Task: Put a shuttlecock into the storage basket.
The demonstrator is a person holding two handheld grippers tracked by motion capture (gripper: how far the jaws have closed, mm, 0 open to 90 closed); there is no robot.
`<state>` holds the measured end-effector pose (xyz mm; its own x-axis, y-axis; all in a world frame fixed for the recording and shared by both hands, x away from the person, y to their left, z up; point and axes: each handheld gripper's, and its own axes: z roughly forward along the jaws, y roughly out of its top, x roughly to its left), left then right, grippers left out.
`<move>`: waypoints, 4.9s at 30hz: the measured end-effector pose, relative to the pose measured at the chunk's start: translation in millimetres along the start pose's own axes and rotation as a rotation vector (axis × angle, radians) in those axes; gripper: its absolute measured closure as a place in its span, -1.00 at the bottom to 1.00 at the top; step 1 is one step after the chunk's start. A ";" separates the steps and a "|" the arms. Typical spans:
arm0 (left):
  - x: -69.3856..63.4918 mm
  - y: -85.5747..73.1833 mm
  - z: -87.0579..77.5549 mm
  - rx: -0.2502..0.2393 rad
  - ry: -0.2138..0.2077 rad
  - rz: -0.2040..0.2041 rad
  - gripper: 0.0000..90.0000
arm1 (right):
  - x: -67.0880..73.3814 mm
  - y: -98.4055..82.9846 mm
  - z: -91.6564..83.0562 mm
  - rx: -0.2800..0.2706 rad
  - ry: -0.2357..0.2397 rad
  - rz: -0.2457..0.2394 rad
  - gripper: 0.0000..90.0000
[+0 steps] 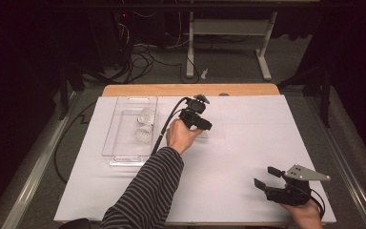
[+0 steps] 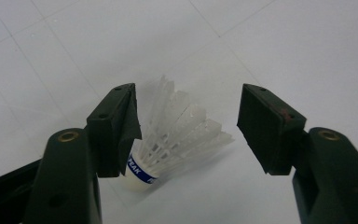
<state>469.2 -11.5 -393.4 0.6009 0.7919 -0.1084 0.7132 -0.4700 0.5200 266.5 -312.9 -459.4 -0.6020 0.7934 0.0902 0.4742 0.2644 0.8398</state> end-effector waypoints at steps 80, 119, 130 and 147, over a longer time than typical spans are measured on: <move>3.4 -5.1 5.4 0.052 -0.018 0.064 0.98 | -0.3 -0.2 0.1 -0.001 0.000 0.002 -0.39; -0.6 -11.7 -21.5 0.012 -0.080 0.116 0.98 | -0.2 -0.1 0.4 0.003 -0.002 0.001 -0.39; 1.9 -15.8 -28.9 0.005 -0.094 0.119 0.98 | -0.2 -0.1 0.5 0.004 -0.004 0.003 -0.38; 2.4 -27.3 -40.6 -0.005 -0.126 0.127 0.98 | 0.0 -0.2 -0.3 0.001 -0.007 0.004 -0.38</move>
<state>436.6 18.9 -373.5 0.7268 0.6711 -0.1466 0.6270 -0.5608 0.5407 266.2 -313.0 -459.5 -0.5960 0.7980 0.0900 0.4770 0.2616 0.8391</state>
